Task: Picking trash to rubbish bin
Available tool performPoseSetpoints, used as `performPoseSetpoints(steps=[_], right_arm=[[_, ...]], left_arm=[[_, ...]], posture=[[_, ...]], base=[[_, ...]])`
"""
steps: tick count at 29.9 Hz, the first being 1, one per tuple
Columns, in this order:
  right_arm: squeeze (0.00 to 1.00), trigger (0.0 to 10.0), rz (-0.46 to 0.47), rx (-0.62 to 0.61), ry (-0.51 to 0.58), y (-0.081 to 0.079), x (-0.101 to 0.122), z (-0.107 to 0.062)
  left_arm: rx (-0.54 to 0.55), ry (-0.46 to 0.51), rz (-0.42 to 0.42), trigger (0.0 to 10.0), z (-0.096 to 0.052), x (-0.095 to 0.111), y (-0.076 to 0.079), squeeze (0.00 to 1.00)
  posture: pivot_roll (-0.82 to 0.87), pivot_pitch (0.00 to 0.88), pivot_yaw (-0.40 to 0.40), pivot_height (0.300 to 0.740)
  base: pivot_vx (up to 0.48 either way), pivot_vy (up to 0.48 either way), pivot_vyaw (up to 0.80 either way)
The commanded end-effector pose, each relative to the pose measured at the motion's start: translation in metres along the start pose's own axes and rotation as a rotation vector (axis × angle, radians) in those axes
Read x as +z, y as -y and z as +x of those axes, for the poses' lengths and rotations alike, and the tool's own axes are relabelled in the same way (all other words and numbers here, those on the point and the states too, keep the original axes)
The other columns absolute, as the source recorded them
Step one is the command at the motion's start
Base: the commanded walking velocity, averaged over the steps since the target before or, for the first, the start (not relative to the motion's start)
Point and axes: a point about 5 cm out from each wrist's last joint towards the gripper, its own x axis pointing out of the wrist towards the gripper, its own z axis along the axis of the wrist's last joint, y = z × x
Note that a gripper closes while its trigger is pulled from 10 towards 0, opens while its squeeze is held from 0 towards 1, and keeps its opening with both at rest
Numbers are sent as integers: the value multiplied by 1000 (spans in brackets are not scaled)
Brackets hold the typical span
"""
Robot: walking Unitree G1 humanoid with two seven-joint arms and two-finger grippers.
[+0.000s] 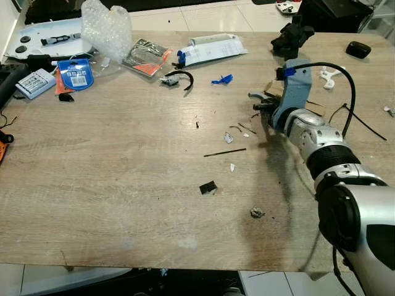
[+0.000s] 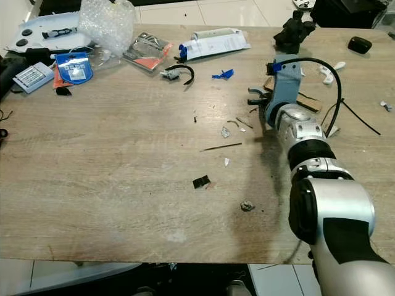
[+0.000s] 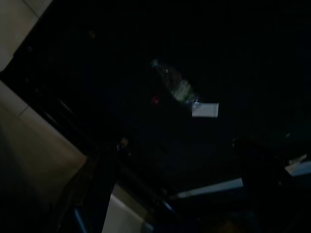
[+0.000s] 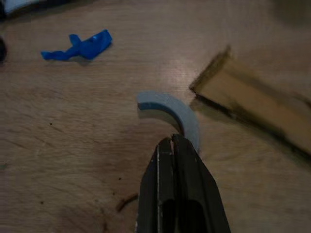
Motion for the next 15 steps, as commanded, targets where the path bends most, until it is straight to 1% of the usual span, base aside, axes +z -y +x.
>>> performPoseSetpoints(steps=[1,2,3,4,6,8,9,12,13,14,15], right_arm=[[0,0,113,38,-29,-2,-12,0],[0,0,113,38,-29,-2,-12,0],[0,0,186,92,27,-3,-7,0],[0,0,186,92,27,-3,-7,0],[0,0,258,168,105,-1,-2,-3],[0,0,268,181,119,0,-1,-3],[0,0,301,264,172,-1,0,-6],[0,0,349,400,252,-3,1,-10],[0,0,349,400,252,-3,1,-10],[0,0,379,453,279,-4,0,-12],[0,0,434,550,320,-8,-1,-15]], left_arm=[[-13,-75,-27,10000,-4,-16,8,0],[-13,-75,-27,10000,-4,-16,8,0],[-10,-72,-44,10000,-2,-11,9,0],[-10,-72,-44,10000,-2,-11,9,0],[-16,-75,-62,10000,0,-6,14,0],[-17,-77,-65,10000,0,-5,16,0],[-23,-81,-73,10000,1,-3,19,0],[-28,-89,-91,10000,2,0,22,0],[-28,-89,-91,10000,2,0,22,0],[-29,-91,-94,10000,3,1,23,0],[-30,-95,-99,10000,3,3,23,0]], posture=[[34,356,15,740],[34,356,15,740],[23,321,4,740],[23,321,4,740],[16,301,-1,740],[16,301,-1,740],[4,269,-14,740],[-1,251,-17,740],[-1,251,-17,740],[-3,235,-19,740],[-3,219,-20,740]], base=[[0,0,0],[0,0,0],[0,0,0],[0,0,0],[0,0,0],[0,0,0],[0,0,0],[0,0,0],[0,0,0],[0,0,0],[0,0,0]])
